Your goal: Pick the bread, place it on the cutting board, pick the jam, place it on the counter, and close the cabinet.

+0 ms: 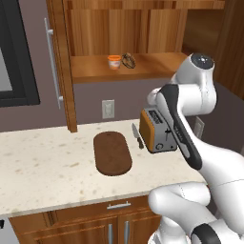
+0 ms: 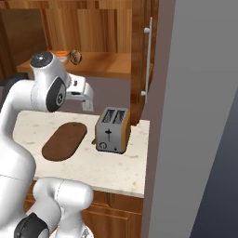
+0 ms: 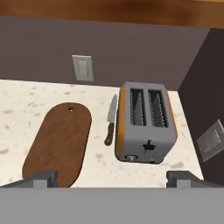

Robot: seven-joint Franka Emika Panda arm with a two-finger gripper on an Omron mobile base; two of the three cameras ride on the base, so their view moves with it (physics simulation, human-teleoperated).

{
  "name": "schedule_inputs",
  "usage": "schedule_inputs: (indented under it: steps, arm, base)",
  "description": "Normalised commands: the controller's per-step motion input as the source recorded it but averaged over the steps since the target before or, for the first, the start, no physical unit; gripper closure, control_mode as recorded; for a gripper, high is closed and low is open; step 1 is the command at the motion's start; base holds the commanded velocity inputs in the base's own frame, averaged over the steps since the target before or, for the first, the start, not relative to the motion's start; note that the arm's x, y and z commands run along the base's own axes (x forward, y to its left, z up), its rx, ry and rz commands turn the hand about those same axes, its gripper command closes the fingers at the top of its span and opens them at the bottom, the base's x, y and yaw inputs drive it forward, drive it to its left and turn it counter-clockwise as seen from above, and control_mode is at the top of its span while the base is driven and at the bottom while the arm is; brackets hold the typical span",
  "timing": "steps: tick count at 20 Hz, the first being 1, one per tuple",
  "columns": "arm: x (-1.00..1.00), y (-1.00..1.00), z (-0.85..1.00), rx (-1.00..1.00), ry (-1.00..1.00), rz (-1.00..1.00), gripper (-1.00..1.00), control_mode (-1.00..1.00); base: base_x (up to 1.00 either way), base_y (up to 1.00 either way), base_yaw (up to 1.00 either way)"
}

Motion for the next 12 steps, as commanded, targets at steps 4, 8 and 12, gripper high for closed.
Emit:
schedule_inputs:
  steps: [4,8,12]
  arm:
    - [0.0,0.02,0.26,0.0,-0.01,0.0,-1.0,-1.0]
    - [0.0,0.06,0.27,0.0,-0.03,0.0,-1.0,-1.0]
    - [0.0,0.16,0.26,0.0,-0.04,0.02,-1.0,-1.0]
  base:
    - [0.0,0.0,0.0]
    - [0.0,0.0,0.0]
    - [0.0,0.0,0.0]
